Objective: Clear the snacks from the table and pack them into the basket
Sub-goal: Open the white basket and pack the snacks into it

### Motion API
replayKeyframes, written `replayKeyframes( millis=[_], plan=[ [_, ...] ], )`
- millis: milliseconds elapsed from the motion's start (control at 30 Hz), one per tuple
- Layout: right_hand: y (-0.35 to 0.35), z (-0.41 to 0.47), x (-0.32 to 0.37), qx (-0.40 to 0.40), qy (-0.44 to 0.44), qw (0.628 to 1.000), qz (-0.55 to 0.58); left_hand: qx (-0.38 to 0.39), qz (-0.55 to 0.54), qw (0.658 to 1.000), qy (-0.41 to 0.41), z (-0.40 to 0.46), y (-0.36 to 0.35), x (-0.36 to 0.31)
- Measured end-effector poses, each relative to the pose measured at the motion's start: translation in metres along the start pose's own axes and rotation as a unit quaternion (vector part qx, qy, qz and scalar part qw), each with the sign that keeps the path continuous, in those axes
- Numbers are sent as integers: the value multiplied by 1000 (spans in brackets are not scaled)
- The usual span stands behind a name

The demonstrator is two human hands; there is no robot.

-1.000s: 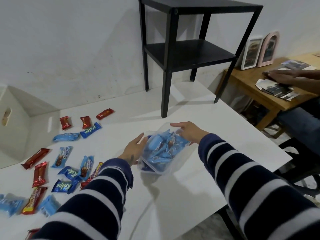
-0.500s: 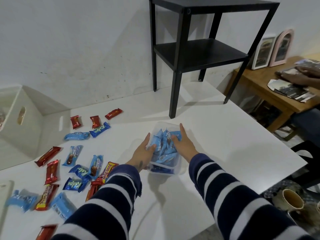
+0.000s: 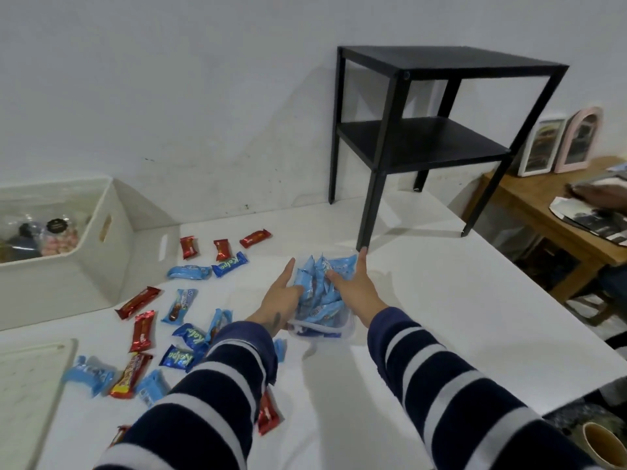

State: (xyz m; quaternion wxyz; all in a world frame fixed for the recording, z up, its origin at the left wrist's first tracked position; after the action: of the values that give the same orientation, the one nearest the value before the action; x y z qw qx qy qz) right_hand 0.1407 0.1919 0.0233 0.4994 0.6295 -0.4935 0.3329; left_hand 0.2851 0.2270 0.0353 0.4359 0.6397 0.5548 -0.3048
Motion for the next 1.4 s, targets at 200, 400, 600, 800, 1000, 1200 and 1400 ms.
replayKeyframes(
  millis=[200, 400, 600, 800, 1000, 1200, 1400],
  plan=[
    [-67, -2, 94, 38, 82, 996, -10, -70, 14, 990, -120, -6, 102, -32],
    [-178, -15, 201, 77, 192, 977, -48, -148, -44, 973, -172, -19, 247, -61],
    [-315, -17, 269, 136, 234, 963, -2, -215, -50, 958, -181, -23, 394, -64],
    [-430, -7, 273, 187, 169, 968, 11, -227, -27, 966, -122, -1, 486, -20],
    [-496, 23, 234, 211, 88, 973, -32, -182, 26, 982, -47, 46, 526, 30],
    [-531, 51, 197, 215, 23, 972, -95, -83, 73, 992, 60, 103, 537, 67],
    [-546, 58, 174, 225, -11, 950, -216, -71, 229, 964, 118, 135, 534, 90]
  ],
)
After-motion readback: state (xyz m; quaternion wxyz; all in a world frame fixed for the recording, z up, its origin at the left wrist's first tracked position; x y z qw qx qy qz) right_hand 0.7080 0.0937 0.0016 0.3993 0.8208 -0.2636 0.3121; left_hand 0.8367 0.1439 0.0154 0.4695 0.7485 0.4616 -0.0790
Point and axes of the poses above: each hand's wrist, its own z-axis towards the middle knuckle, its own y-axis out of the back of the hand, x = y × z, the point moved 3 cm from there along z, towards the middle knuckle, and after that the axes turned 2 degrees about -x, right-handed, at the moved point
